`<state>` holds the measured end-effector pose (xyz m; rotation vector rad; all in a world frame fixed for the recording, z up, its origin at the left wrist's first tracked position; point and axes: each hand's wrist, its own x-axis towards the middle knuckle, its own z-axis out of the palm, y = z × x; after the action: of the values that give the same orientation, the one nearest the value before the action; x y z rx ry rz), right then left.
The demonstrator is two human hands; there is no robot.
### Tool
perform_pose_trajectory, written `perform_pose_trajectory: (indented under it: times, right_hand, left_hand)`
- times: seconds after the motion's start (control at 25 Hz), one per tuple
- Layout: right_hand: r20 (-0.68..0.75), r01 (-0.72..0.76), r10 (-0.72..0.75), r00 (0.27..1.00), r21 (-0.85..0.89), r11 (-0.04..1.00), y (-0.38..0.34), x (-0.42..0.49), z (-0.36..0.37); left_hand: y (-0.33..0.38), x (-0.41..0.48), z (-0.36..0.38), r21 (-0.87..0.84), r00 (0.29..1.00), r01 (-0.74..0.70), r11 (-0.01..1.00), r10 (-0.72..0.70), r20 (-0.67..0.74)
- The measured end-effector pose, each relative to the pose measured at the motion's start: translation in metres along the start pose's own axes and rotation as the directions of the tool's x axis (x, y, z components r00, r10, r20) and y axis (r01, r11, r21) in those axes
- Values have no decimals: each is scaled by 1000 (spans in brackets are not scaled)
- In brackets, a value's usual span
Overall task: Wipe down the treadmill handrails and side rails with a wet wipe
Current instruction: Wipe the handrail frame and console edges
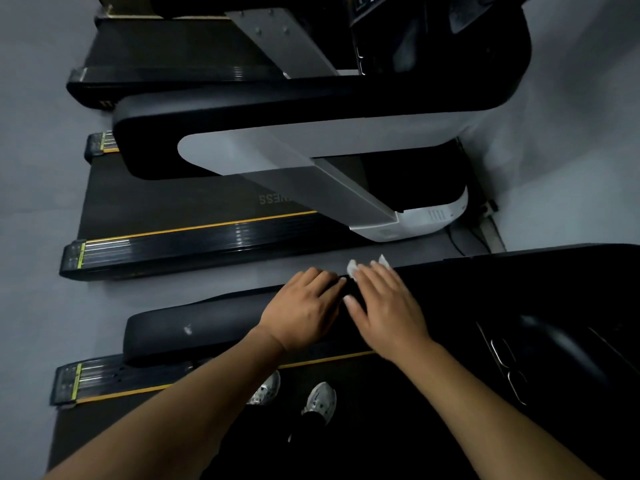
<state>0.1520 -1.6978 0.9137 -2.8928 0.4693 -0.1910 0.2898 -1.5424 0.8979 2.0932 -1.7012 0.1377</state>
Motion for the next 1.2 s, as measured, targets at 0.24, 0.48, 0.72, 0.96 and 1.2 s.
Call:
perform_pose_trajectory:
  times: [0.24,0.48,0.72,0.96,1.2]
  right_hand:
    - [-74,-208,204,976,-52,977,5,-32,3]
    - [-61,-81,73,995,-132,988,-2,-50,6]
    - [-23,-47,45,999,-120,992,-41,-58,25]
    - [-71,-268,259,963,-210,940,-25,-77,20]
    - [-49,-148,140,989,-290,946,-33,-87,37]
  left_hand:
    - [2,1,0,19,1000,12,1000,-12,-5]
    - [3,-1,2,3,1000,27,1000,-27,-13]
    - [2,0,0,3,1000,16,1000,-16,0]
    - [2,0,0,15,999,43,999,-43,16]
    - [1,-1,2,6,999,36,999,-36,7]
